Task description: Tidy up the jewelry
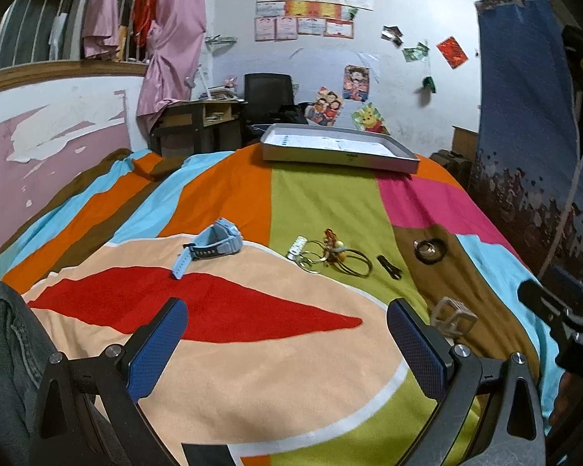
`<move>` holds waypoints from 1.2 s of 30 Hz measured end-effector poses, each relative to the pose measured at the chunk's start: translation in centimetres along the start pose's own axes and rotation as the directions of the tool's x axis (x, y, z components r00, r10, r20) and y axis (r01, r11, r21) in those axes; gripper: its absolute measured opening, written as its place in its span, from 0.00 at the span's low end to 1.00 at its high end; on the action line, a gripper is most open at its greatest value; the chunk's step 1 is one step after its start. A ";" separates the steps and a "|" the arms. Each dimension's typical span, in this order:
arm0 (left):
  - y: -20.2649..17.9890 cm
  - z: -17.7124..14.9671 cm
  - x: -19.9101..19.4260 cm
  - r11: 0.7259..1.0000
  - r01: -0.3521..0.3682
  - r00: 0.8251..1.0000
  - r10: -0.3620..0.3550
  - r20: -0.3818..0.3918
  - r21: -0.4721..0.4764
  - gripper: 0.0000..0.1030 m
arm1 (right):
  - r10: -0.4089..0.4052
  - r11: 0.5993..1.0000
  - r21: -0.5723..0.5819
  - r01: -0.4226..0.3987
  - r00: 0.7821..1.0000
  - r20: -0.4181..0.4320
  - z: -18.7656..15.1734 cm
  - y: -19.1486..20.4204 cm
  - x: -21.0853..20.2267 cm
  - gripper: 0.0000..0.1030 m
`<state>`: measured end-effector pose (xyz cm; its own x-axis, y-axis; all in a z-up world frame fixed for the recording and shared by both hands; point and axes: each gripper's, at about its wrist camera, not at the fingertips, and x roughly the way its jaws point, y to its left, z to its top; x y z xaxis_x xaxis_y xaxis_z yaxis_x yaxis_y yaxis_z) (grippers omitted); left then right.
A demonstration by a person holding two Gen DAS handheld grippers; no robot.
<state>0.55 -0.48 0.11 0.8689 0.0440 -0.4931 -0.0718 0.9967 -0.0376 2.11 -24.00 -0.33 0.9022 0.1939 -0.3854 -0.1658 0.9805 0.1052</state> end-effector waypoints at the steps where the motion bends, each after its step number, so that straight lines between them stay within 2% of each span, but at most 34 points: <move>1: 0.2 0.1 0.1 1.000 -0.007 1.000 0.007 -0.002 -0.012 1.00 | 0.007 1.000 0.004 -0.007 1.000 -0.006 0.0 0.1 0.3 0.99; 7: 2.5 0.8 2.4 0.997 -0.041 0.999 0.038 -0.038 -0.068 1.00 | 0.027 0.999 0.028 -0.026 0.997 -0.066 -0.1 0.6 2.4 0.99; 13: 2.5 2.0 4.3 0.998 -0.033 0.998 0.030 -0.051 -0.045 1.00 | 0.004 0.999 0.038 0.003 0.987 -0.161 -0.8 0.6 4.6 0.99; 18: 2.4 3.4 6.9 1.000 0.012 0.994 -0.014 -0.105 -0.025 1.00 | 0.000 0.999 0.051 0.011 0.976 -0.218 -1.5 0.3 6.1 0.99; 22: 1.6 3.8 9.2 0.998 0.060 0.984 -0.063 -0.169 -0.028 1.00 | 0.003 0.998 0.061 0.014 0.967 -0.255 -1.9 0.3 7.5 0.99; 25: 1.0 3.8 10.7 0.998 0.069 0.980 -0.070 -0.185 -0.016 1.00 | 0.004 0.998 0.063 0.014 0.962 -0.274 -2.1 0.2 8.4 0.99; 29: 0.8 4.0 12.2 0.997 0.070 0.980 -0.073 -0.187 -0.022 1.00 | -0.001 0.997 0.068 0.020 0.961 -0.278 -2.2 0.2 9.4 0.99; 36: 0.2 4.4 13.9 0.998 0.062 0.990 -0.064 -0.129 -0.020 1.00 | -0.038 0.998 0.041 0.048 0.978 -0.205 -1.4 0.3 10.0 0.99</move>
<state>14.79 0.63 -2.96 0.8015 -0.0286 -0.5974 -0.0280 0.9960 -0.0854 10.52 -21.67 -5.46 0.8068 0.1583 -0.5693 -0.1058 0.9866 0.1244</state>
